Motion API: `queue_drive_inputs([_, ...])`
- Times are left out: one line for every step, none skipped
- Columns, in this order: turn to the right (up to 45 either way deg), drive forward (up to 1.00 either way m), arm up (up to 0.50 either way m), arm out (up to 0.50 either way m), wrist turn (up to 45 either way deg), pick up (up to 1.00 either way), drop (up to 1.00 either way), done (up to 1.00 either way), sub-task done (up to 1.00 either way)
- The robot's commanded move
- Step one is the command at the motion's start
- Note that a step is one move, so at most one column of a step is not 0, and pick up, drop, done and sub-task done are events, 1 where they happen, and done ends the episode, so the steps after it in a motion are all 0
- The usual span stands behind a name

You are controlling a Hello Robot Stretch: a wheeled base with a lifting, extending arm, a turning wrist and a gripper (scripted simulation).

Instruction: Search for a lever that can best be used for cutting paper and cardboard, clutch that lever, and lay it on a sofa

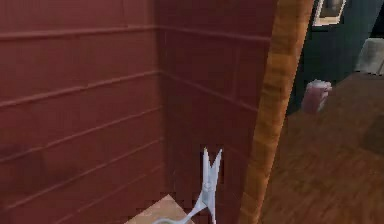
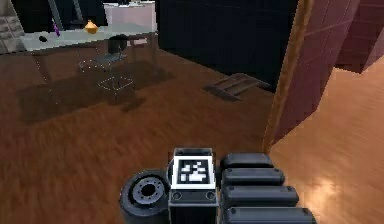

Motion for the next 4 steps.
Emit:
queue_drive_inputs([12.0, 0.00, 0.00, 0.00, 0.0, 0.00, 0.00, 0.00, 0.00])
queue_drive_inputs([-45.0, 0.00, 0.00, 0.00, 0.0, 0.00, 0.00, 0.00, 0.00])
queue_drive_inputs([-45.0, 0.00, 0.00, 0.00, 0.0, 0.00, 0.00, 0.00, 0.00])
queue_drive_inputs([-39.0, 0.00, 0.00, 0.00, 0.0, 0.00, 0.00, 0.00, 0.00])
